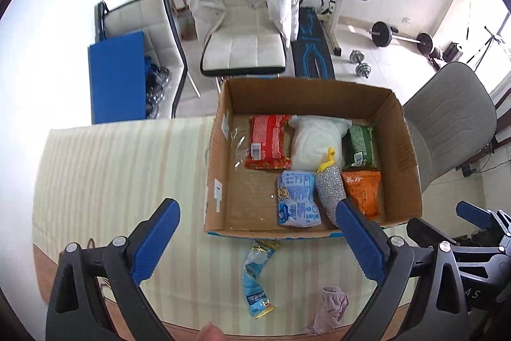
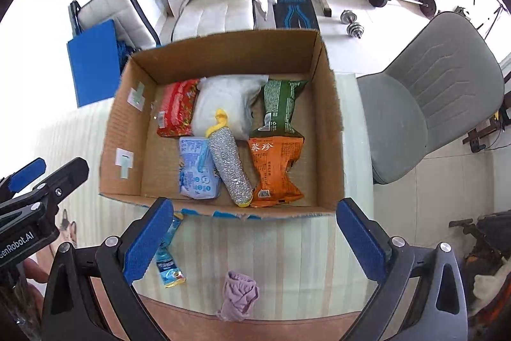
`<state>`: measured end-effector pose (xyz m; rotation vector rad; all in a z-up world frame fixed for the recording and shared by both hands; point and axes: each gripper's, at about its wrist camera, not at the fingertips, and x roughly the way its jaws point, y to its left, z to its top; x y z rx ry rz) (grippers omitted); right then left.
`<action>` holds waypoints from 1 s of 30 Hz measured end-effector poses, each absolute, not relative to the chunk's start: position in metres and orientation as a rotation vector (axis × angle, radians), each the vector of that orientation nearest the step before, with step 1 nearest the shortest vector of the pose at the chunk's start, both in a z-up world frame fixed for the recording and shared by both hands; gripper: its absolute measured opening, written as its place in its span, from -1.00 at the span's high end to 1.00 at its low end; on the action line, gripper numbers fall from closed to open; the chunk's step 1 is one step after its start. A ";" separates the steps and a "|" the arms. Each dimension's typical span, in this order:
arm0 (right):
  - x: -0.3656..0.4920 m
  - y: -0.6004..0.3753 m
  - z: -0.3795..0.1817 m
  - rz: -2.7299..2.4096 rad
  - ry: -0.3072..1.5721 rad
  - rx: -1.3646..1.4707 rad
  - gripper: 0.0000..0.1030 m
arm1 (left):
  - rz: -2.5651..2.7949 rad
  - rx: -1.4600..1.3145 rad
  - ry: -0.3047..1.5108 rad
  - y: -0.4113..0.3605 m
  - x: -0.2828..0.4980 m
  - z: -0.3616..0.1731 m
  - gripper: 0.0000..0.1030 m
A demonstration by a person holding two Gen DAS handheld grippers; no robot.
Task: Organize soft objects
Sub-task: 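Withdraw both tools from the box toward the remaining items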
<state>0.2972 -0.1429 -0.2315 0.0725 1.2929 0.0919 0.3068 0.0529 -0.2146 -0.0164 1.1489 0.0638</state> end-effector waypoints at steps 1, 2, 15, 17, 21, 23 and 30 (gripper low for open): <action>0.293 -0.144 -0.225 0.092 1.280 0.074 -1.00 | 0.062 -0.014 1.136 0.052 0.302 -0.209 -0.95; 0.289 -0.145 -0.220 0.094 1.271 0.075 -1.00 | 0.060 -0.015 1.125 0.052 0.298 -0.203 -0.95; 0.237 -0.157 -0.157 0.111 1.003 0.097 -1.00 | 0.144 -0.003 0.991 0.049 0.257 -0.154 -0.95; 0.228 -0.156 -0.160 0.105 0.945 0.062 -1.00 | 0.169 0.012 0.992 0.049 0.251 -0.161 -0.95; 0.222 -0.151 -0.201 0.101 1.089 -0.048 -1.00 | 0.210 0.069 1.081 0.051 0.240 -0.204 -0.95; 0.213 -0.157 -0.231 0.101 1.170 -0.009 -1.00 | 0.182 0.061 1.163 0.055 0.234 -0.238 -0.95; 0.189 -0.154 -0.352 0.166 1.503 0.146 -1.00 | 0.138 -0.100 1.538 0.078 0.223 -0.373 -0.94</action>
